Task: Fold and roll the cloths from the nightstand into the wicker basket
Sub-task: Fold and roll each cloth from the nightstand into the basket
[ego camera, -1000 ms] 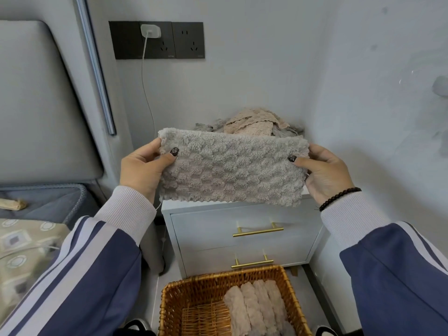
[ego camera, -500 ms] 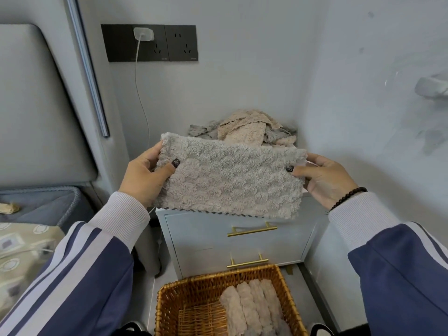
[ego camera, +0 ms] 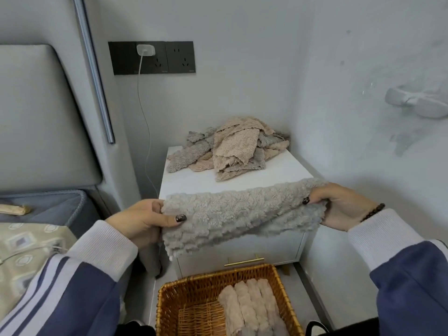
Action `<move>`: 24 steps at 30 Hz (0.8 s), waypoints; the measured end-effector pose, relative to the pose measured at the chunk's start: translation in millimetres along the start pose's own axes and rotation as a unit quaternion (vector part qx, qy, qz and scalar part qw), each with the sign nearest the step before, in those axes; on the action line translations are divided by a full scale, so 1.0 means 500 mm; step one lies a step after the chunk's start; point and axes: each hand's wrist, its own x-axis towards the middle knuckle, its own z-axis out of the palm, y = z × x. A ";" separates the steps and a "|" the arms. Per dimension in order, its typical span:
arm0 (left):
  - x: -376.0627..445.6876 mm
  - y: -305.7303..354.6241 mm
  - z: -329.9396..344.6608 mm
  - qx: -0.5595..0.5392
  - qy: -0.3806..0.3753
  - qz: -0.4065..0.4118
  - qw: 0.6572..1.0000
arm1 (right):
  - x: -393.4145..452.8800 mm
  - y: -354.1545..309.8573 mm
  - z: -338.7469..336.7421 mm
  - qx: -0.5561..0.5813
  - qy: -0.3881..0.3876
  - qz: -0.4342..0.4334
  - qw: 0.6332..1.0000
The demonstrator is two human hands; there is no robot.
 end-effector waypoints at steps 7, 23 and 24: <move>-0.010 -0.004 0.041 -0.149 -0.051 0.045 0.986 | 0.002 0.000 0.000 0.058 0.020 -0.025 0.998; 0.064 0.012 0.025 -0.034 0.169 0.065 0.983 | 0.122 0.027 -0.010 -0.287 0.218 -0.056 0.931; 0.067 0.010 0.023 -0.015 0.175 0.065 0.982 | 0.120 0.024 0.006 -0.318 0.231 -0.065 0.917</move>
